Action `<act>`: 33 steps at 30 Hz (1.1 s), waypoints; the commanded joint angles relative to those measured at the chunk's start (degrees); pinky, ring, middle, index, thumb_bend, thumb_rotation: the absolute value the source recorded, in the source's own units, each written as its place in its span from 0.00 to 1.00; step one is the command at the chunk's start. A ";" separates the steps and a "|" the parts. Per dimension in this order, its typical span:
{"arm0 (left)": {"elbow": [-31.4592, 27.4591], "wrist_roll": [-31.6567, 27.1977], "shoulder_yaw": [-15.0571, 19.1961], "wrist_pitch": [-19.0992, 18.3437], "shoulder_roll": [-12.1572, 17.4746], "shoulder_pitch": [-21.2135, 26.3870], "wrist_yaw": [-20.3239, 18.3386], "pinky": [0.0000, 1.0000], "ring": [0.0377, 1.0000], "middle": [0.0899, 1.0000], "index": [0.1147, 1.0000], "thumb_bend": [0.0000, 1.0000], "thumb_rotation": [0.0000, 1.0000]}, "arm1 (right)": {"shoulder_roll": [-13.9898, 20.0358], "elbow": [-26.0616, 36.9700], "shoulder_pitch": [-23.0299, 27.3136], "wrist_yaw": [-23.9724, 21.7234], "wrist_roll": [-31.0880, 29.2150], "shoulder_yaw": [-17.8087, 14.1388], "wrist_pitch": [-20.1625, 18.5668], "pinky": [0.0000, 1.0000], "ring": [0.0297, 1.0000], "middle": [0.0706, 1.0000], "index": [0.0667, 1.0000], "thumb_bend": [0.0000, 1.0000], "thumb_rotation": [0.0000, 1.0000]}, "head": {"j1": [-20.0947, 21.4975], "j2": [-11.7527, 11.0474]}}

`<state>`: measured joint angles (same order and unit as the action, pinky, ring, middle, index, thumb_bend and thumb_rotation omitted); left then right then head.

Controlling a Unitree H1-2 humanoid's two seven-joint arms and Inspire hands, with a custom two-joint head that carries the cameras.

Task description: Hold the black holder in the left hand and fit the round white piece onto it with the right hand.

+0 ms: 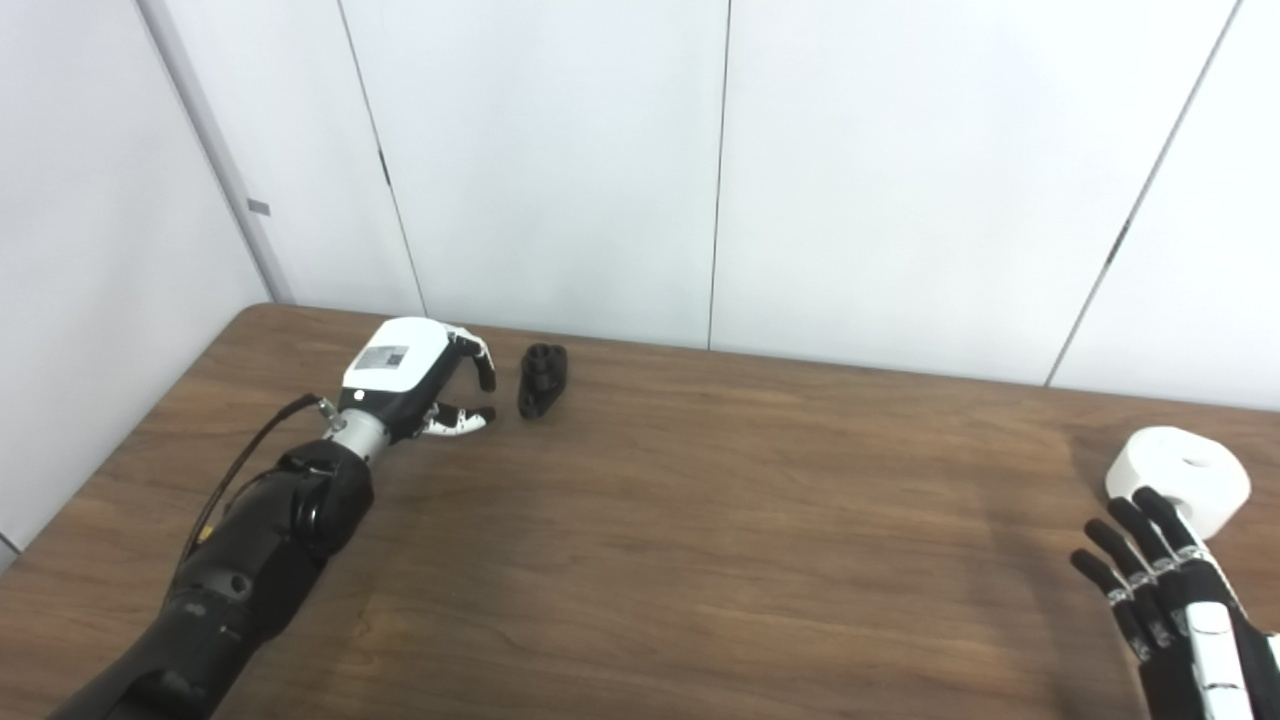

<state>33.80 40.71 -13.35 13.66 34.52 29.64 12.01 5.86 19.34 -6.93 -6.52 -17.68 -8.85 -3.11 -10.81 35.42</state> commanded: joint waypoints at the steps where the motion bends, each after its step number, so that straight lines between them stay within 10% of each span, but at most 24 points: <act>1: -0.89 0.19 1.05 0.13 1.10 2.74 2.34 0.81 0.79 0.68 0.42 0.52 0.06 | 0.62 1.81 1.18 0.06 -0.68 -0.34 1.02 0.84 0.87 0.89 0.87 0.35 0.73 | -0.28 -0.46; 10: -1.16 1.25 0.76 -4.93 -0.84 2.58 2.08 0.80 0.80 0.70 0.43 0.52 0.07 | 0.88 0.52 1.09 -0.36 -0.38 -0.50 2.04 0.82 0.88 0.89 0.88 0.32 0.75 | -0.88 -2.24; 12: -1.32 1.93 0.28 -6.40 -1.15 2.76 1.24 0.79 0.82 0.72 0.53 0.90 0.23 | 0.88 0.48 1.09 -0.21 -0.54 -0.65 1.86 0.82 0.87 0.89 0.87 0.31 0.75 | -0.95 -2.38; 15: -1.85 1.45 0.45 -8.69 -1.77 2.93 -0.65 0.81 0.84 0.76 0.60 0.99 0.32 | 1.03 0.31 1.05 -0.26 -0.71 -0.84 1.98 0.82 0.87 0.89 0.87 0.32 0.75 | -0.92 -2.35; 33: -3.82 1.37 -1.13 -17.27 -4.99 3.76 -5.69 0.85 0.91 0.86 0.73 1.00 0.54 | 1.35 -0.16 1.52 -0.33 -1.44 -1.35 2.48 0.84 0.87 0.88 0.86 0.34 0.71 | -0.68 -3.15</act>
<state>31.87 41.84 -14.62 -3.49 28.87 30.39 5.95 6.74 18.21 -6.61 -6.60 -18.46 -9.73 -2.88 -11.43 32.26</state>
